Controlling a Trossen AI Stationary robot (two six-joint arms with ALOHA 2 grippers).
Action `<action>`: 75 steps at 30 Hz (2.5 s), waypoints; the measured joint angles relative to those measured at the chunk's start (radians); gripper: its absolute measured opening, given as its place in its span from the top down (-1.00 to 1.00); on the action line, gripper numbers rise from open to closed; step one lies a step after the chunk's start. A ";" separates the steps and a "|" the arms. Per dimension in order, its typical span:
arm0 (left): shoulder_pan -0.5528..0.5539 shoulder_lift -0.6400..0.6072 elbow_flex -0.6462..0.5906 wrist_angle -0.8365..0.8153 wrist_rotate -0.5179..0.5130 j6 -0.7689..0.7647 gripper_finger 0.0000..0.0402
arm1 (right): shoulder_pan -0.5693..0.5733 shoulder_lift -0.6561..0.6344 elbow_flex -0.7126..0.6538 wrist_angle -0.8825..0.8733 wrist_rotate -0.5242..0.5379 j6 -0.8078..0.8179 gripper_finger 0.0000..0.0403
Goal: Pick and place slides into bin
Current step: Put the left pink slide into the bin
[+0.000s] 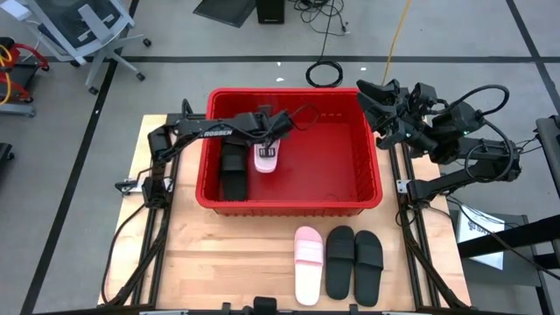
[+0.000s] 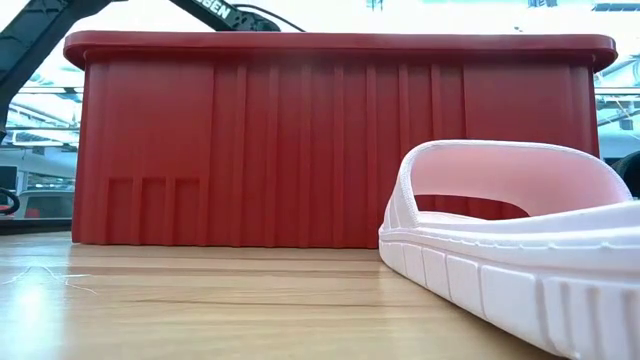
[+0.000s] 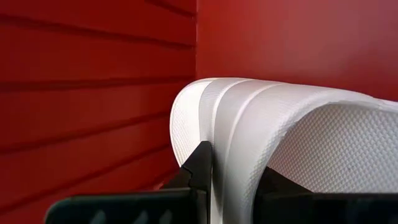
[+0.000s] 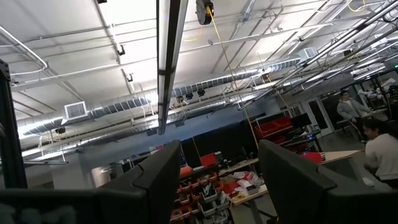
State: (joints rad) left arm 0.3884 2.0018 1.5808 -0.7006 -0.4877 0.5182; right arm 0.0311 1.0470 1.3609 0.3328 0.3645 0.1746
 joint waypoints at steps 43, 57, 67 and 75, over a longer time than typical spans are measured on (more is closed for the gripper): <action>0.089 -0.001 -0.253 0.336 0.083 0.053 0.82 | 0.000 0.018 0.000 0.000 -0.002 0.122 -0.02; 0.081 0.000 -0.253 0.341 0.172 -0.001 0.65 | 0.024 0.031 -0.001 -0.002 -0.003 0.132 -0.02; 0.082 0.001 -0.253 0.333 0.078 -0.052 0.15 | 0.023 0.032 -0.001 -0.002 -0.005 0.135 -0.02; 0.082 0.002 -0.253 0.338 0.039 -0.060 -0.01 | 0.023 0.032 -0.001 -0.002 -0.029 0.145 -0.02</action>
State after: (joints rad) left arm 0.4705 2.0033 1.3277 -0.3630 -0.4482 0.4583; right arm 0.0544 1.0786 1.3602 0.3313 0.3355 0.3197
